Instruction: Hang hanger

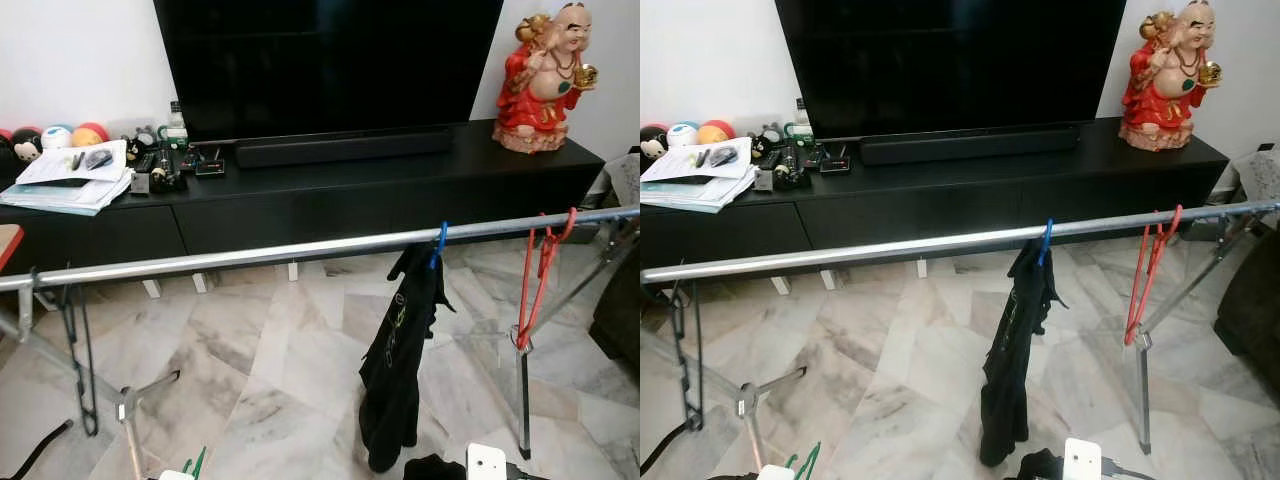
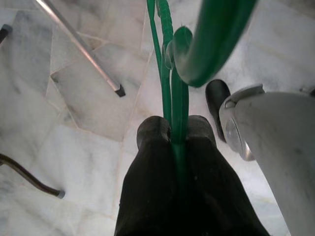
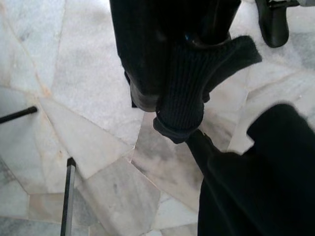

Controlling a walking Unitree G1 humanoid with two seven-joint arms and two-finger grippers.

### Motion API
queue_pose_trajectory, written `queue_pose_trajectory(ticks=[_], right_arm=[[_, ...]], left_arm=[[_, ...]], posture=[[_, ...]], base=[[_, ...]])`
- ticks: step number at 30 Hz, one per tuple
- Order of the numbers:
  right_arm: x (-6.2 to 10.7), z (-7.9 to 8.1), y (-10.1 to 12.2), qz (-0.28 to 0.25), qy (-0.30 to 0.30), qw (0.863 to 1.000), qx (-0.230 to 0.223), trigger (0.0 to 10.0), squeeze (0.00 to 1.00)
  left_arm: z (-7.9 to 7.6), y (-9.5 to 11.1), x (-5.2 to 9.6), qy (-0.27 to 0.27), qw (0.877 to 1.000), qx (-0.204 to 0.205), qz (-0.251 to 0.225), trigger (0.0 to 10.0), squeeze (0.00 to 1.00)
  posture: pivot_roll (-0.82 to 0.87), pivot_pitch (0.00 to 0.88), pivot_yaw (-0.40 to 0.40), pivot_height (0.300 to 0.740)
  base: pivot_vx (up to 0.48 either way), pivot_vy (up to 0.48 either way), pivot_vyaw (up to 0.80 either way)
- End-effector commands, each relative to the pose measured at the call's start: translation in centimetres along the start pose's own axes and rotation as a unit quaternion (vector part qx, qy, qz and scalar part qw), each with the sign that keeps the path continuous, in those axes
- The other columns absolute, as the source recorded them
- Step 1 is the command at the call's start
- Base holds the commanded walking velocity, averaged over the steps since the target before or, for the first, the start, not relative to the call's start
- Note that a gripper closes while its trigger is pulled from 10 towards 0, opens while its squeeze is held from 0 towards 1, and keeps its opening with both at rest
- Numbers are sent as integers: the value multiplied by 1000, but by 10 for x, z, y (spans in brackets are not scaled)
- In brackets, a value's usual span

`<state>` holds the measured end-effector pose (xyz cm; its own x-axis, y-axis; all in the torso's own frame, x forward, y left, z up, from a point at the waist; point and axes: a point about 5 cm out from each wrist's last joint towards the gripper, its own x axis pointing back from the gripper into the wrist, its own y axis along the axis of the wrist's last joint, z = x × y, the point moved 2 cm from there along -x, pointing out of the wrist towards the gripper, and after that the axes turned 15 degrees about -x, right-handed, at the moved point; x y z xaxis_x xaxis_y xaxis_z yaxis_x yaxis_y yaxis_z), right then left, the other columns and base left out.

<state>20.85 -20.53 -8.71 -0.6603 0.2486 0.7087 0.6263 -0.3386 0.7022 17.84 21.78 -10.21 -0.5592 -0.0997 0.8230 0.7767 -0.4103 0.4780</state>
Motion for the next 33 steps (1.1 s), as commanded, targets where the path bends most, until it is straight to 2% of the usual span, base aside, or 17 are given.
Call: queue_pose_trajectory(ticks=[1, 16, 33], right_arm=[[0, 1, -1, 1, 1, 1000, -2, 10000, 0], [1, 2, -1, 0, 2, 1000, -3, 10000, 0], [0, 2, -1, -1, 3, 1000, -3, 10000, 0]], left_arm=[[1, -5, 1, 0, 1000, -5, 10, 10000, 0], [6, -10, 2, 1, 1000, -6, 14, 10000, 0], [2, -12, 2, -2, 1000, -4, 19, 10000, 0]], posture=[[110, 8, 27, 740], [114, 13, 29, 740], [112, 14, 29, 740]], base=[[-277, 0, 0], [-277, 0, 0], [-278, 0, 0]])
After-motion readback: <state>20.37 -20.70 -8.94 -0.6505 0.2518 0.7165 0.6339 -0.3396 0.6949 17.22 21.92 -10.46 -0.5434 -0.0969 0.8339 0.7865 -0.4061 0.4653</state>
